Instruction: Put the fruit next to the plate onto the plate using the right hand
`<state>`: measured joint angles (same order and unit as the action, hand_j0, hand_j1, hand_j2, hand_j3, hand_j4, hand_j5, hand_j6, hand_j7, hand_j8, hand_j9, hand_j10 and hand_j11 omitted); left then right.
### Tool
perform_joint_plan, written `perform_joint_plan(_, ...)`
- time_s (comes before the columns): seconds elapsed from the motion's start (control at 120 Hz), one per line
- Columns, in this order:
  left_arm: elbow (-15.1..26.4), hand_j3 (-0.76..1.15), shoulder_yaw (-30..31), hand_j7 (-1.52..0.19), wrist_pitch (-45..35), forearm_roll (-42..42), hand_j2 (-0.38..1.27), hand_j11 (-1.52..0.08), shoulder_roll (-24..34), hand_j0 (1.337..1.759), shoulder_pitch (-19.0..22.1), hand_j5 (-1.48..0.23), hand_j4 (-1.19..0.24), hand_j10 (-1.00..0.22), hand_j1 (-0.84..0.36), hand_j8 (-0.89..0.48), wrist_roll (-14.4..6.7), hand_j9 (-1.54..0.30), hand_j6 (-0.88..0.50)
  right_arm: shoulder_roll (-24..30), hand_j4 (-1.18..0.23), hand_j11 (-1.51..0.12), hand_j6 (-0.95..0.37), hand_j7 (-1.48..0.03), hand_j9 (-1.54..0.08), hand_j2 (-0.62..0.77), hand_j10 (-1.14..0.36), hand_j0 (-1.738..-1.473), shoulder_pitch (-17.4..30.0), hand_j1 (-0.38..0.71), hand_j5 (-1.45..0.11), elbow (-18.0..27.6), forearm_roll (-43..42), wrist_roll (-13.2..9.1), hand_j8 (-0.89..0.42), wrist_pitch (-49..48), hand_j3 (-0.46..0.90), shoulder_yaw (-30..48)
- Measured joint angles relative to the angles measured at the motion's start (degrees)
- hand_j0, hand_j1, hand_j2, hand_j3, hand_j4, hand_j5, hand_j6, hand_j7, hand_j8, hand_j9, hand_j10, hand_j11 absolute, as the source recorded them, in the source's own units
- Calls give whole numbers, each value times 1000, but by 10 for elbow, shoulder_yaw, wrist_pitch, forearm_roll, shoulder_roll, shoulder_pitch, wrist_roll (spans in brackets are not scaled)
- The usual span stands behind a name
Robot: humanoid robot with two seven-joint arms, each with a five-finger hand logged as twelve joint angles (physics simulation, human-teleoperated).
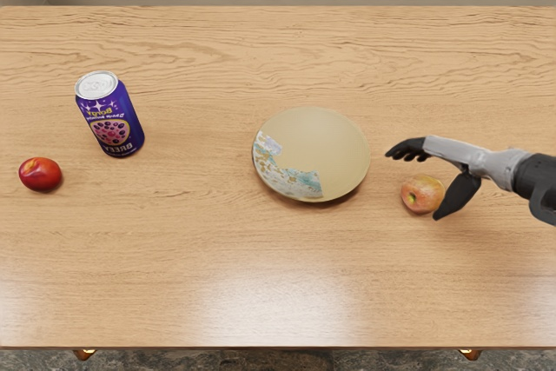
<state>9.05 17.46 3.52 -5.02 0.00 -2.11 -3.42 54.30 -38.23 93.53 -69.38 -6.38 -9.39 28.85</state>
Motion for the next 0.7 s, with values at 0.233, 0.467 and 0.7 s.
perform_joint_plan(0.233,0,0,0,-318,0,0,49,-318,0,1658,0,-318,-245,-245,55,-245,0,-318,-245,-18,-311,-396,-313,-395,-396,-56,-310,-1658,0,12,-397,-30,-4,3,-311,10,0,-25)
perform_joint_plan(0.467,0,0,0,-318,0,0,49,-318,0,1658,0,-318,-245,-245,55,-245,0,-318,-245,-18,-410,-525,-411,-524,-525,-63,-403,-1658,1,128,-524,-37,-6,13,-382,11,0,-29)
perform_joint_plan(0.7,0,0,0,-318,0,0,49,-318,0,1658,0,-318,-245,-245,55,-245,0,-318,-245,-19,-475,-650,-408,-615,-631,-26,-313,-1654,2,212,-623,-43,-5,20,-276,11,0,-35)
